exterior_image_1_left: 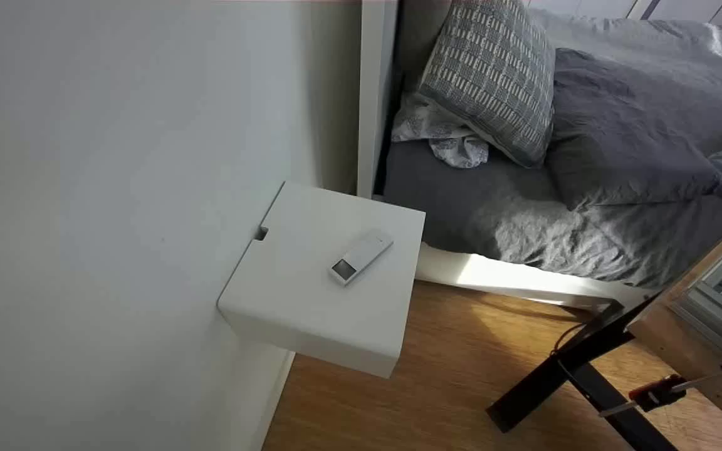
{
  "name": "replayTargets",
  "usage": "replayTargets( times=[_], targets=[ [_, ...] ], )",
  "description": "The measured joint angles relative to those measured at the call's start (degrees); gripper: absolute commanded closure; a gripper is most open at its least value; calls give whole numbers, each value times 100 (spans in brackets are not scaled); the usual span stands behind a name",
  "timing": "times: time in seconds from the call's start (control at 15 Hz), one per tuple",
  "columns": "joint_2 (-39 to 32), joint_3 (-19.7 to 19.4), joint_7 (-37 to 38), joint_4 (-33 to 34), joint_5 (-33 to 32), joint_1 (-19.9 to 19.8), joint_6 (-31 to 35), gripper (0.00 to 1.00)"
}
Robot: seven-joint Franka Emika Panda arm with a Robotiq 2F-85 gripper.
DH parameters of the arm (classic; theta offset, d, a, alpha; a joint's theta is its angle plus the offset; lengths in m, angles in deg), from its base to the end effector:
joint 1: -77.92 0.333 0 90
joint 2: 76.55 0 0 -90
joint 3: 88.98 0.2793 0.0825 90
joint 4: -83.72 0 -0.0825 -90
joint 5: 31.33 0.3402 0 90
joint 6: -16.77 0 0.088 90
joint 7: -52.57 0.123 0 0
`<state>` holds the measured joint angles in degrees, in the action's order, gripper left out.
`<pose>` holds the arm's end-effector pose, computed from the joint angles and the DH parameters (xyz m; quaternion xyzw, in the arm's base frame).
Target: Press a button on the remot control
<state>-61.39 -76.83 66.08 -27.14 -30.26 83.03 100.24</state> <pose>0.3927 0.1329 0.5309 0.9935 0.0260 -0.1008 0.0460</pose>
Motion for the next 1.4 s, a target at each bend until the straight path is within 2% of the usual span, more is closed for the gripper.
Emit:
replayTargets(
  times=[0.87,1.13,1.4],
  targets=[
    [-7,1,-16,4,-44,15,6,0],
    [-344,279,-183,63,-265,347,280,0],
    [-1117,708,-284,220,-536,870,804,0]
  ],
)
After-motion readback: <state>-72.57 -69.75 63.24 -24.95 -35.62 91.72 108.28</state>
